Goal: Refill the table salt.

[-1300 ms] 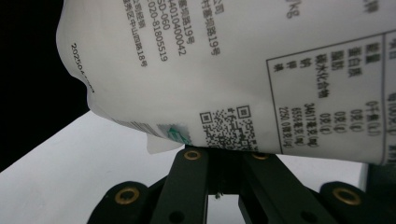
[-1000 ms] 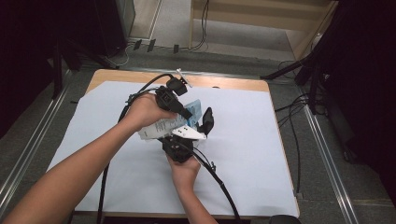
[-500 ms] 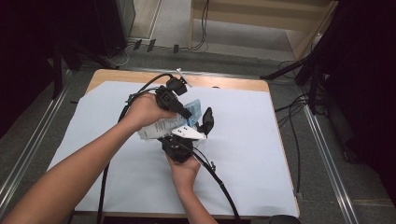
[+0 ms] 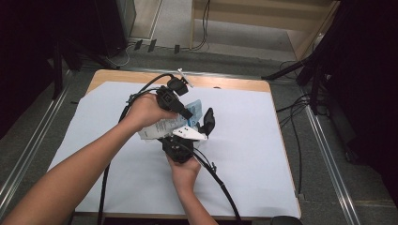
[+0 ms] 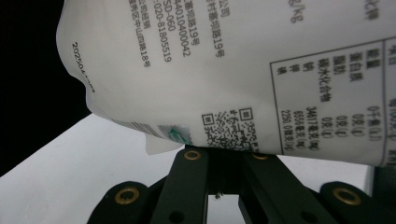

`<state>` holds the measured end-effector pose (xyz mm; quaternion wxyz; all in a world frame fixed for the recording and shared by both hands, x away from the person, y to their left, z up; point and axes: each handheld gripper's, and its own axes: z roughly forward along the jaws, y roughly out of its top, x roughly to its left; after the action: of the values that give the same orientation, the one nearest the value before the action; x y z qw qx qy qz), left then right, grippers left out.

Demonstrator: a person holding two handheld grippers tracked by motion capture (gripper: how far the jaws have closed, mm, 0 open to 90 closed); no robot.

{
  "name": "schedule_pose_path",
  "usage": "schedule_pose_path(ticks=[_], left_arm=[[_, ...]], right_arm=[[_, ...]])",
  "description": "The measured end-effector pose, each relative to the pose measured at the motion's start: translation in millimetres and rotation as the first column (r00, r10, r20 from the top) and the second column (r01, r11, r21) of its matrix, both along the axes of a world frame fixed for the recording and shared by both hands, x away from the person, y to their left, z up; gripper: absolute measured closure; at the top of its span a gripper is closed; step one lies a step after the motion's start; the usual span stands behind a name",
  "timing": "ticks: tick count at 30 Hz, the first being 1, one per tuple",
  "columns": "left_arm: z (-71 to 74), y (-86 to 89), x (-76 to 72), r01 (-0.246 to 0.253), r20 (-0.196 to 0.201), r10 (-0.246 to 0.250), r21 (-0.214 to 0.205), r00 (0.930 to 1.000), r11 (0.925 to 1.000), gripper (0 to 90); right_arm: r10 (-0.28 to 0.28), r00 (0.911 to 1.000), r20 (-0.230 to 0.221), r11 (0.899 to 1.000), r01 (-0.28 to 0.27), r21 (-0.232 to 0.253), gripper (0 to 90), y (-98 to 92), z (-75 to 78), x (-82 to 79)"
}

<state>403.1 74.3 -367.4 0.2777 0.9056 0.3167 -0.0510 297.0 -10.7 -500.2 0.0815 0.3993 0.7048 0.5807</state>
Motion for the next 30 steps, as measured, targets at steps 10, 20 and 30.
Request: schedule_pose_path(ticks=[10, 20, 30], left_arm=[[0.8, -2.6, 1.0, 0.005, -0.010, -0.005, 0.021, 0.9999, 0.9998, 90.0], [1.8, -5.3, 0.7, 0.008, -0.005, -0.008, 0.025, 1.0000, 0.9997, 90.0], [2.9, -8.2, 0.8, 0.008, -0.007, -0.008, 0.030, 0.9999, 0.9995, 90.0]], right_arm=[[-0.003, 1.0000, -0.004, 1.000, 0.003, 0.010, 90.0, 0.2, 0.5, -0.3], [-0.007, 1.0000, -0.001, 1.000, 0.007, 0.015, 90.0, -1.1, 1.7, -0.1], [-0.011, 0.9999, 0.002, 1.000, 0.011, 0.018, 90.0, -1.7, 2.7, 0.0]])
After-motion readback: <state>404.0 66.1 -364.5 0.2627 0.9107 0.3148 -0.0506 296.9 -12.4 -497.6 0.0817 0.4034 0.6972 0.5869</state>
